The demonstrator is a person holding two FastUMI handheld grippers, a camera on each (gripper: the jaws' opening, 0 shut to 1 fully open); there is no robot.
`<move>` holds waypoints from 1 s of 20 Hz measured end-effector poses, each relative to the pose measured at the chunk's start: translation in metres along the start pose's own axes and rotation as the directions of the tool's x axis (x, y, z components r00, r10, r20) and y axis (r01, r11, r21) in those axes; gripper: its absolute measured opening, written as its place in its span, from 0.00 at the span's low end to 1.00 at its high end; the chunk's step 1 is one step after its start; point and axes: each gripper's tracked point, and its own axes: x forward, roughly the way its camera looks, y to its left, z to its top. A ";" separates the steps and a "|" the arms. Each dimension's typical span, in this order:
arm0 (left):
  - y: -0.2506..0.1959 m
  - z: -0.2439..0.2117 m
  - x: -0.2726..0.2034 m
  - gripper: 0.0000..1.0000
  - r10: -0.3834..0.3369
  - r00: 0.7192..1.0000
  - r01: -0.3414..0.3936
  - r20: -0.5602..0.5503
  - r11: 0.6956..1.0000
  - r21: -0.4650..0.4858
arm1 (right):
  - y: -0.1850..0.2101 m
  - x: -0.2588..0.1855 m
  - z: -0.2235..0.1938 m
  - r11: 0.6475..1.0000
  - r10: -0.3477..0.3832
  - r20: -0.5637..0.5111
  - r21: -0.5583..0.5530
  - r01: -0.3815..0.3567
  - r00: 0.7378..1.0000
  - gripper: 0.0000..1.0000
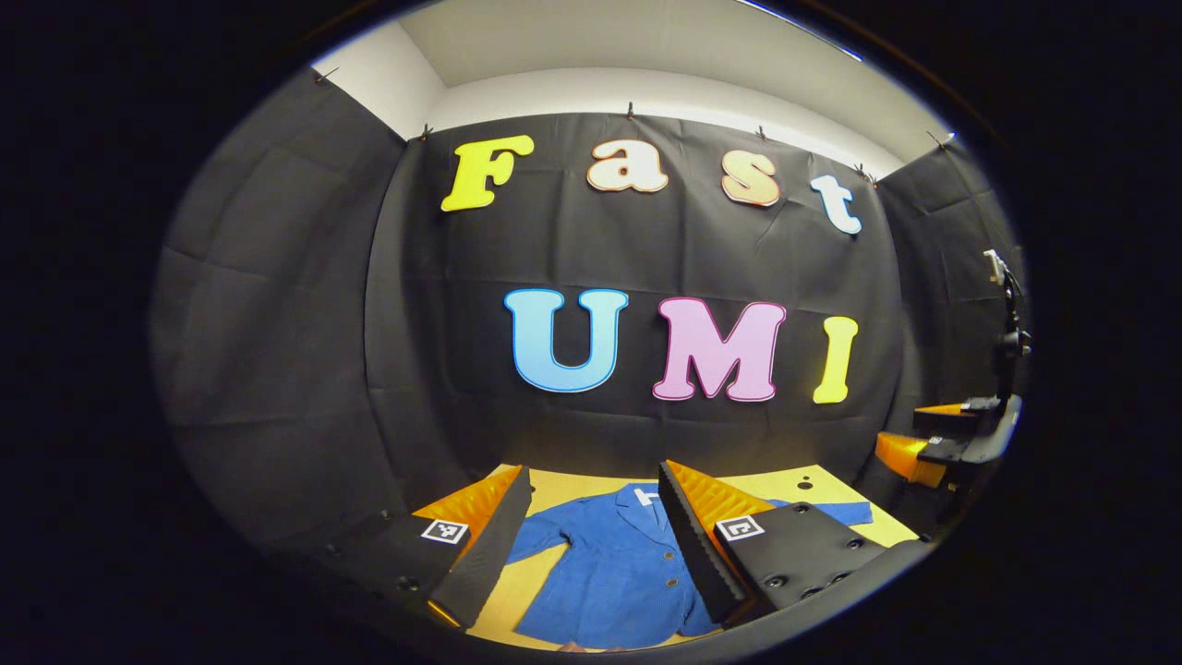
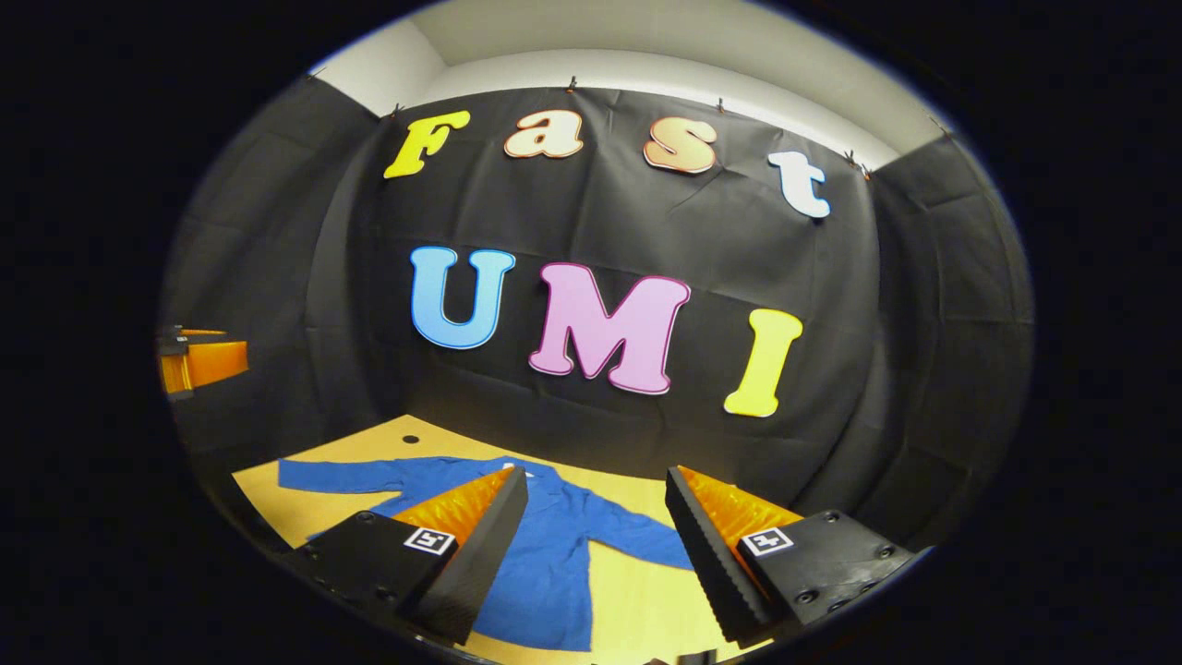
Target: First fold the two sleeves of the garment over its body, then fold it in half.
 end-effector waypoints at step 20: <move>-0.063 -0.004 0.127 0.80 -0.052 0.994 0.053 -0.095 0.999 0.007 | -0.213 0.177 -0.154 0.980 -0.119 -0.441 0.089 0.176 0.889 0.96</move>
